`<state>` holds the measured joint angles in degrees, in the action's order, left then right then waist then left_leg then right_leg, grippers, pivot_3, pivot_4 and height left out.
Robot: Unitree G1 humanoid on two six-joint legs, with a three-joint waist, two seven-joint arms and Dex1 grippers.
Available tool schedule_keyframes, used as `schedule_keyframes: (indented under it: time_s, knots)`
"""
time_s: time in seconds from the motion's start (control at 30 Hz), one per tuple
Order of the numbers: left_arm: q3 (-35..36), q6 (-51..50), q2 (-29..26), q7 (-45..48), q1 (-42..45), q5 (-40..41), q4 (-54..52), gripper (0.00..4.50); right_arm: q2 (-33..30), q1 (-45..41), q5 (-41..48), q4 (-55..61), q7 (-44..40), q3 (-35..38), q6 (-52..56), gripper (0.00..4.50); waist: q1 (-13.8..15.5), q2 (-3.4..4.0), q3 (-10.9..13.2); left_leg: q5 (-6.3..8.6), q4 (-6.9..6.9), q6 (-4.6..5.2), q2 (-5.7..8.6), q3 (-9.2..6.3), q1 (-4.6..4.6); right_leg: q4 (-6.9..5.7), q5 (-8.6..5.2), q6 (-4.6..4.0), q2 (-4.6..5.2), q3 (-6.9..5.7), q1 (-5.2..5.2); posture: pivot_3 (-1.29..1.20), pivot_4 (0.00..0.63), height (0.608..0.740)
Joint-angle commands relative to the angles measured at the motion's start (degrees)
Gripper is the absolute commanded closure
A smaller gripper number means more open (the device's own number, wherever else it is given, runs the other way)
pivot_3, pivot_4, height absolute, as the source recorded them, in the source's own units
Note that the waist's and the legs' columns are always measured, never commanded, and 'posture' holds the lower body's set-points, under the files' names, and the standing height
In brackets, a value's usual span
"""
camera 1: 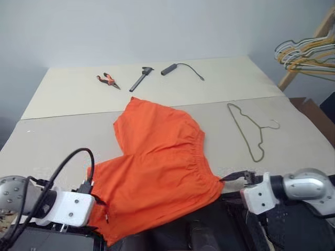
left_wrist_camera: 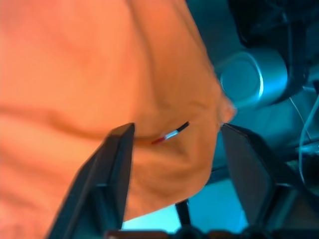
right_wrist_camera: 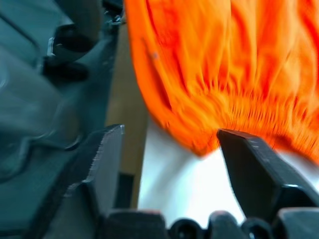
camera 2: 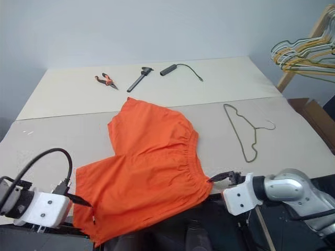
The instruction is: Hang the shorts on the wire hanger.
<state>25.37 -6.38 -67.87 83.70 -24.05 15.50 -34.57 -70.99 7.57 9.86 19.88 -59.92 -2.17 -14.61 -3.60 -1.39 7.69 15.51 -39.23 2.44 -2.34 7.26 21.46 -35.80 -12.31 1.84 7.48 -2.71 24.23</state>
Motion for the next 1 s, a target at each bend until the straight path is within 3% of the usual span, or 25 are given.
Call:
schedule_keyframes:
  time_s: [0.03, 0.17, 0.3, 0.5, 0.73, 0.83, 1.0]
  knots:
    - [3.64, -1.35, 0.51, 1.25, 4.41, 6.89, 2.39, 1.64, -0.79, 0.87, 8.94, 0.95, -1.59, 10.57, 10.67, 1.02, 0.37, -0.04, 0.02, 0.01, 0.00, 0.01, -0.01, 0.00, -0.02, 0.02, 0.02, -0.04, 0.00, -0.02, -0.01, -0.13, 0.145, 0.740]
    - [-0.59, -7.86, 2.94, -6.42, 17.30, 13.51, 6.77, 1.64, 1.55, -6.71, 10.26, -4.68, 6.25, 12.64, 29.88, 1.02, 0.93, -0.11, 0.07, 0.01, -0.02, 0.01, -0.06, -0.01, -0.02, 0.05, 0.01, 0.00, -0.05, -0.02, -0.04, -0.13, 0.140, 0.740]
    - [-6.30, -19.56, 8.54, -16.15, 30.75, 22.57, 7.71, 1.64, 8.15, -20.85, 4.50, -11.18, 21.04, 5.53, 58.78, 1.02, 0.82, -0.13, 0.06, 0.01, -0.09, 0.02, -0.07, 0.00, 0.09, 0.04, 0.28, -0.33, -0.08, 0.01, -0.01, -0.14, 0.133, 0.740]
    - [-8.92, -28.11, 11.89, -21.91, 39.21, 29.66, 6.53, 1.64, 15.49, -28.84, -0.54, -17.64, 29.10, 1.22, 72.68, 1.02, 0.54, -0.12, 0.05, -0.19, -0.11, -0.40, 0.10, -0.10, 0.79, 0.06, 0.49, 0.04, -0.22, -0.15, 0.49, -0.15, 0.127, 0.740]
    - [-9.31, -30.95, 11.97, -23.42, 40.82, 32.24, 5.04, 1.64, 22.31, -34.80, -1.94, -30.58, 35.12, 4.72, 76.30, 1.02, -0.46, -0.14, 0.05, -0.14, -0.46, -0.33, 0.23, -0.13, 1.13, 0.12, 0.56, 0.24, -0.14, -0.11, 0.64, -0.14, 0.128, 0.740]
    - [-9.00, -31.27, 11.56, -23.28, 40.36, 32.67, 4.32, 1.59, 23.46, -35.88, -0.31, -32.42, 33.97, 7.12, 78.77, 1.56, -0.45, -0.14, 0.05, 0.09, -0.62, 0.05, 0.25, -0.18, 1.09, 0.13, 0.61, 0.33, -0.14, -0.10, 0.45, -0.14, 0.131, 0.740]
    - [-8.42, -31.27, 10.49, -22.18, 40.21, 32.95, 4.54, 1.59, 23.95, -35.75, 3.01, -30.18, 31.39, 8.85, 84.00, 3.32, -0.21, -0.13, 0.05, 0.22, -0.62, 0.23, 0.34, -0.38, 0.85, 0.18, 0.60, 0.34, -0.15, -0.13, 0.05, -0.14, 0.130, 0.740]
